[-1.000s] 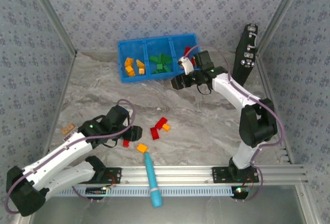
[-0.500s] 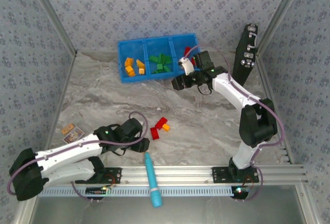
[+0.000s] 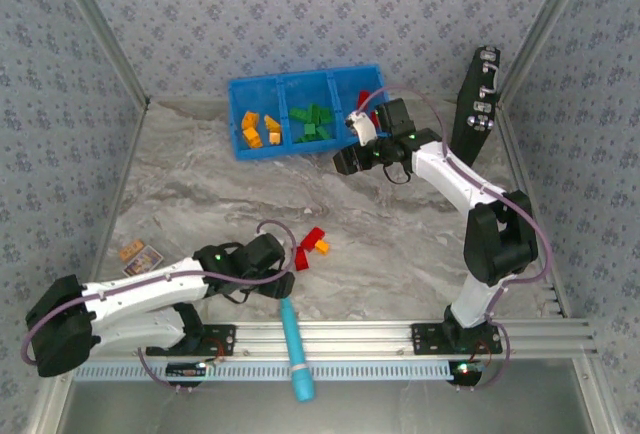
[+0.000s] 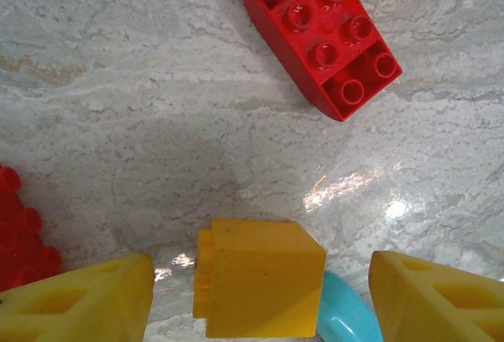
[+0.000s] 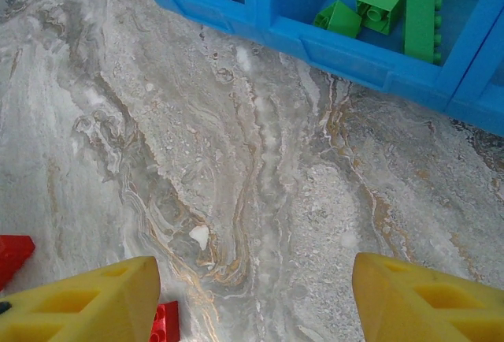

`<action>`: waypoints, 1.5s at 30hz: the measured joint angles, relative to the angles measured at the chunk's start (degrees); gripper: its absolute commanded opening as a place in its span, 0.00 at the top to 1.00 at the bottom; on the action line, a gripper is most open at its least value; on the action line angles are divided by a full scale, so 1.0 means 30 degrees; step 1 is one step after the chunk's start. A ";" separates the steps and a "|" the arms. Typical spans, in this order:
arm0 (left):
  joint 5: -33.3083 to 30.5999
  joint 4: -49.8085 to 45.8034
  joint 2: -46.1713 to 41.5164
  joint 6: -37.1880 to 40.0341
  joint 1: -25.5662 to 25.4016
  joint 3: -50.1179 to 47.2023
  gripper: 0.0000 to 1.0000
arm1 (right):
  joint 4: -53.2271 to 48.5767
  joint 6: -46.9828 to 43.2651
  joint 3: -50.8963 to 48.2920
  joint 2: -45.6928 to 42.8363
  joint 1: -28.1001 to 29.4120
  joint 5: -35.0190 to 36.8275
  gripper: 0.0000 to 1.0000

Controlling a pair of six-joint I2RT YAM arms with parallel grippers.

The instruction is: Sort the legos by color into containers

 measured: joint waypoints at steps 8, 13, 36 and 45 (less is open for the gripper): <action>0.0277 -0.0321 0.1115 0.0393 -0.0087 0.0007 0.25 | -0.0015 0.0000 0.0007 0.0000 0.0000 0.0124 0.32; 0.0270 -0.0437 0.1515 0.0525 -0.0109 0.0058 0.25 | -0.0015 0.0000 0.0000 0.0000 0.0000 0.0299 0.33; -0.1173 -0.0714 0.2834 0.0554 -0.0109 0.0801 0.47 | -0.0138 -0.0146 0.0000 0.0000 -0.0022 0.0867 0.33; -0.3657 -0.2055 0.2667 0.1013 0.1435 0.3082 0.45 | -0.0146 -0.0146 0.0000 0.0000 -0.0022 0.0867 0.33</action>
